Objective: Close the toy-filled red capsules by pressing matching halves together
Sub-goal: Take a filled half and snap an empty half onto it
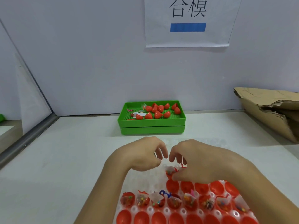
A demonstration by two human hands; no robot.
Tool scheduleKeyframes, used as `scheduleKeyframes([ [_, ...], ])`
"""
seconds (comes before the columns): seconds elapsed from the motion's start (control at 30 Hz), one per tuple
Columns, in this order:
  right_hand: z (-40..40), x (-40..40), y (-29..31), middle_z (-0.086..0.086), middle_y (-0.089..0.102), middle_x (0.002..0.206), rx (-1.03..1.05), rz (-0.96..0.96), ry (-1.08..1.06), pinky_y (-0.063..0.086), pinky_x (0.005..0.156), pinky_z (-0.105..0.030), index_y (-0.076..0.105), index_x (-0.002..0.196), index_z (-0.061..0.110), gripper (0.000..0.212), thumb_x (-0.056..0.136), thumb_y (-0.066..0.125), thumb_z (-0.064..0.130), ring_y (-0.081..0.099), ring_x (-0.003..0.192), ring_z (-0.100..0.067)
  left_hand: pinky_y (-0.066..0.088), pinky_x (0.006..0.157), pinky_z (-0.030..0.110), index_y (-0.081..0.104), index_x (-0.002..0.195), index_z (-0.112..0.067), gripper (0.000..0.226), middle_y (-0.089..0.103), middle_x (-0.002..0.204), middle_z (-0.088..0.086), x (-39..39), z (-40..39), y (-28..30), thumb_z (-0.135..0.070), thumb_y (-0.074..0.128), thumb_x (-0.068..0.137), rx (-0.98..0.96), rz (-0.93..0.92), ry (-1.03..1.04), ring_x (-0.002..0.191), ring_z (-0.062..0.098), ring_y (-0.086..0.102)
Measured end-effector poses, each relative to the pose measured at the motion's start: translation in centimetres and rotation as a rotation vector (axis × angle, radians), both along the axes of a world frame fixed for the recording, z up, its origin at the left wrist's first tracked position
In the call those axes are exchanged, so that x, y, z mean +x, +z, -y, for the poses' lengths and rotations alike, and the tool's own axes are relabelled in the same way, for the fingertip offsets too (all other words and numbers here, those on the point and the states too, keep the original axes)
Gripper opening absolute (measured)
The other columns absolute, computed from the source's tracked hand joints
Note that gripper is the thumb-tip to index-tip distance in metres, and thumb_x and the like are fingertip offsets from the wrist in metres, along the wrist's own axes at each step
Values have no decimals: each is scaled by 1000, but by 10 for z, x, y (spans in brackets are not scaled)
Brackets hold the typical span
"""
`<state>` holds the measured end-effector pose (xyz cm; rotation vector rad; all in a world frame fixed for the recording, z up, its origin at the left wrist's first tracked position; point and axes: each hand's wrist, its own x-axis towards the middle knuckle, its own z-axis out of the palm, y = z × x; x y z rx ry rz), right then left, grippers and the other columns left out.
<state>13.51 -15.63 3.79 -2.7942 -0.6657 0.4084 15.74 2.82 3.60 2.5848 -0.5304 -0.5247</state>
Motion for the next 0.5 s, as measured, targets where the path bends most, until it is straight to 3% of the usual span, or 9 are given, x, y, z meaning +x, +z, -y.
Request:
scheduleKeyframes([
  [0.17,-9,-4,-6,14,46,109,-60,3,17,55,88,-34,59,127,32,52,80,69,51,59,101,-11,57,87,37,65,115,-26,28,65,104,-11,0,1,0,-12,55,93,-8,2,20,97,10,65],
  [0.5,-15,-5,-13,6,53,106,-106,72,7,54,71,-31,68,107,24,30,80,69,37,63,89,-18,58,87,38,64,118,-27,27,66,106,-11,2,0,-1,-21,60,93,-14,-20,16,95,10,67],
])
